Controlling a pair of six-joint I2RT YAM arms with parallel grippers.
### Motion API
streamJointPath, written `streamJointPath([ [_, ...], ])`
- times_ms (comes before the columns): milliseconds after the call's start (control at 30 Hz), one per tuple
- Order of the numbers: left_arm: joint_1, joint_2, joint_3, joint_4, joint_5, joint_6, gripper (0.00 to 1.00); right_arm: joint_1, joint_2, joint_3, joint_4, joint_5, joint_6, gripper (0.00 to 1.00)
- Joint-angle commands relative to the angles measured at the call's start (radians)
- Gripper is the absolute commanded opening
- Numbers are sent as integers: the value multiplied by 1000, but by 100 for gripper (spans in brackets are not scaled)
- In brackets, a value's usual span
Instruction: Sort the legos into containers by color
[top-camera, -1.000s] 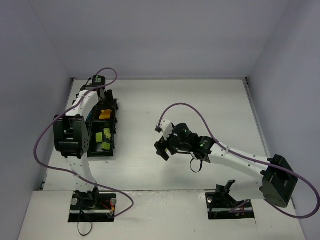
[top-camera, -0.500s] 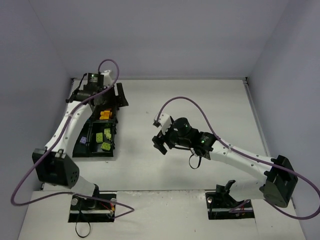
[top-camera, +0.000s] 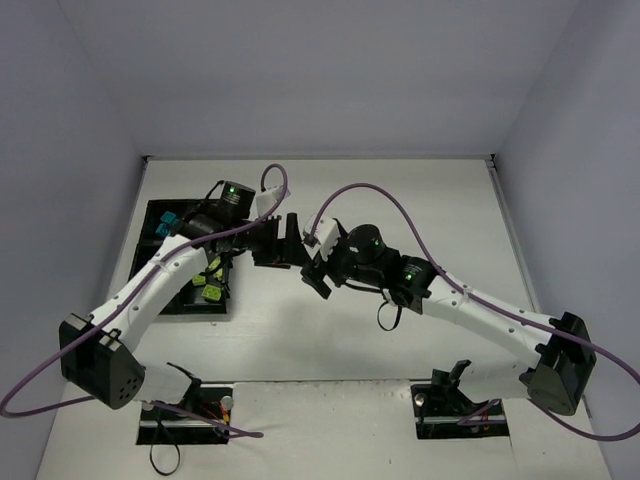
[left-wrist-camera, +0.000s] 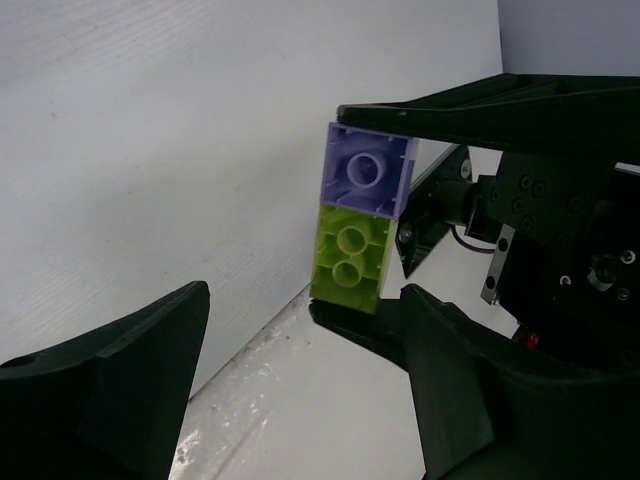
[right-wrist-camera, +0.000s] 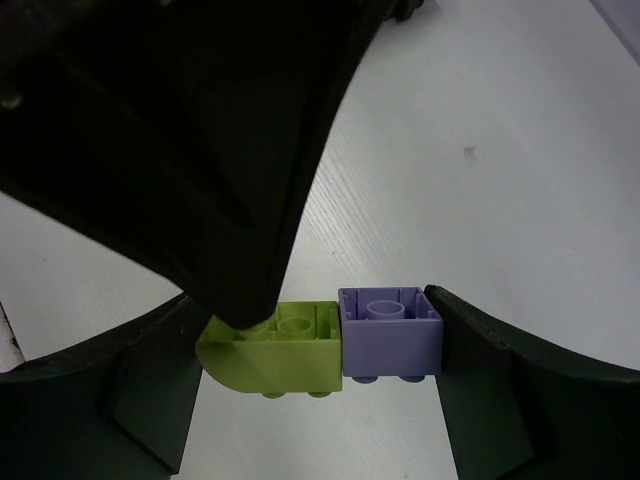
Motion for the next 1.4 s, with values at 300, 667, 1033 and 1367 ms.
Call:
streamJointPath([
  [300,-82,4,-7,189,71,-92,70,1,-41,61,40,-25,-11,0],
  [667,-99,31,-20,198,71,-94,61,1,-49,60,40,-18,2,0],
  [1033,-102,42,-66,252,53,-106,16,1,-44,-11,57,-11,49,0],
  [1367,-101,79,-147,305,5,-77,11,1,11,-136,94,1,156,16],
])
